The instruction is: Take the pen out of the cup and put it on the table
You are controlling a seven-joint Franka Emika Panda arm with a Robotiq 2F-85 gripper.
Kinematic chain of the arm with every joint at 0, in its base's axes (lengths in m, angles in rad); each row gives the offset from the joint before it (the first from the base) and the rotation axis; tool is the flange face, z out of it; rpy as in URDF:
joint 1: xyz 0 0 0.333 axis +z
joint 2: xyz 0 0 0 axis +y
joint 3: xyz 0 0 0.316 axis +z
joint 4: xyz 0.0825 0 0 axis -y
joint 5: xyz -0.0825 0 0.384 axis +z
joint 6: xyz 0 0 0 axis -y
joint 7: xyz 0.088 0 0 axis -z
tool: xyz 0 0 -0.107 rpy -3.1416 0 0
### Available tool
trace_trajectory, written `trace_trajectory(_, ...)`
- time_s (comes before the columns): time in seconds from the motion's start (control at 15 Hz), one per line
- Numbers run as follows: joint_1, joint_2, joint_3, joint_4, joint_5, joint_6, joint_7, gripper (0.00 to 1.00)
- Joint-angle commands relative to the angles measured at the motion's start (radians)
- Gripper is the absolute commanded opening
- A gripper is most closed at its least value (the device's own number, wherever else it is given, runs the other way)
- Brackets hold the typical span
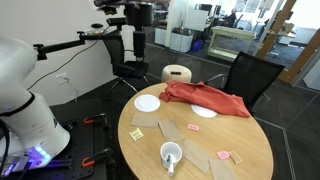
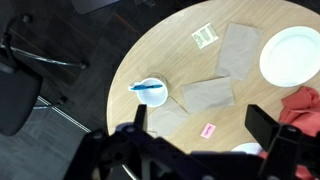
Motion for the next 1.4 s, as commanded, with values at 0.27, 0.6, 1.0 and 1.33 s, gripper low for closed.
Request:
trace_trajectory(0.27, -0.100, 0.146, -0.016, -0.038, -0.001, 0.197, 0.215, 1.00)
trace_trajectory(0.6, -0.140, 0.296, 0.026, -0.055, -0.030, 0.442, 0.523, 1.00)
trace_trajectory(1.0, -0.210, 0.441, 0.062, -0.057, -0.280, 0.594, 0.997, 1.00)
trace_trajectory(1.33, -0.201, 0.483, 0.018, -0.058, -0.527, 0.531, 1.384, 1.00)
